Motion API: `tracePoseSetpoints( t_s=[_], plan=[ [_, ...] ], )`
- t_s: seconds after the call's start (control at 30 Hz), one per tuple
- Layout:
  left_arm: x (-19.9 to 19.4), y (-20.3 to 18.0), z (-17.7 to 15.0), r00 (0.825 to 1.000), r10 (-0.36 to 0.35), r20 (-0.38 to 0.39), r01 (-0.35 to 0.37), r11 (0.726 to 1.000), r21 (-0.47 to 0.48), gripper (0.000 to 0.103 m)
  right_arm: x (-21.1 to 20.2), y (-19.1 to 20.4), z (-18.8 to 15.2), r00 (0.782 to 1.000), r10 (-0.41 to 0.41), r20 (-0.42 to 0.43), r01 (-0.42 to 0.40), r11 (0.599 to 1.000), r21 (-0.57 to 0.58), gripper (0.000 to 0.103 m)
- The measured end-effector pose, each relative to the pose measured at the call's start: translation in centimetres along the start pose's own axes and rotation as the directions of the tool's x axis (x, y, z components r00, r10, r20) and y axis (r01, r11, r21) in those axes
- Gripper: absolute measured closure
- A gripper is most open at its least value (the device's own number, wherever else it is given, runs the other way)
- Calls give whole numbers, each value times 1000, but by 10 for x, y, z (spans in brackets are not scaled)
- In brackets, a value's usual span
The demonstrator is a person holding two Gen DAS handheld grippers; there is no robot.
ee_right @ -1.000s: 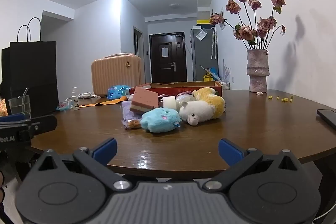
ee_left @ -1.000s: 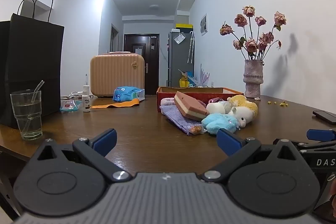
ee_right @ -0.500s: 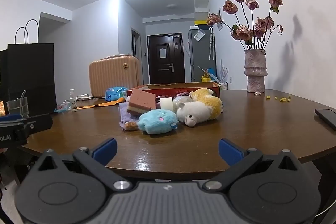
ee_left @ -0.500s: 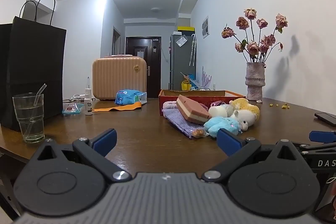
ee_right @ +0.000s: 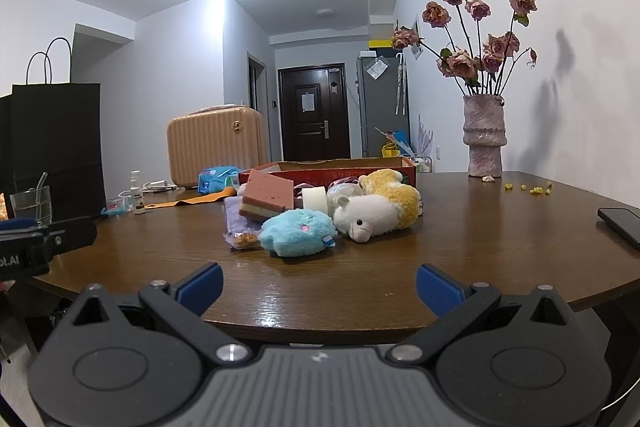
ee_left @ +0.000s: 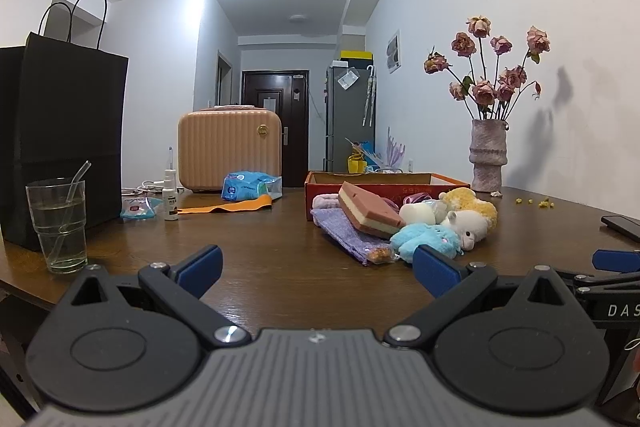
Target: Organize soft objects
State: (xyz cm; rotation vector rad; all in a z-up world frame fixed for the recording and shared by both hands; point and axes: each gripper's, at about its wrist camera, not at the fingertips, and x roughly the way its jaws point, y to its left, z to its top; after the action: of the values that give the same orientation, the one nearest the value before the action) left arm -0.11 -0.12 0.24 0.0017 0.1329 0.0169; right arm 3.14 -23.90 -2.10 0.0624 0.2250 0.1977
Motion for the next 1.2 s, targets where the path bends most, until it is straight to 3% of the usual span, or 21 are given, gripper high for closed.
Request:
tracePoseSetpoints(
  t_s=[1.2],
  plan=[
    [2, -3, -1, 1000, -10, -3, 10, 1000, 8, 0, 2, -3, 0, 1000, -4, -10, 4, 1000, 5, 0]
  ],
)
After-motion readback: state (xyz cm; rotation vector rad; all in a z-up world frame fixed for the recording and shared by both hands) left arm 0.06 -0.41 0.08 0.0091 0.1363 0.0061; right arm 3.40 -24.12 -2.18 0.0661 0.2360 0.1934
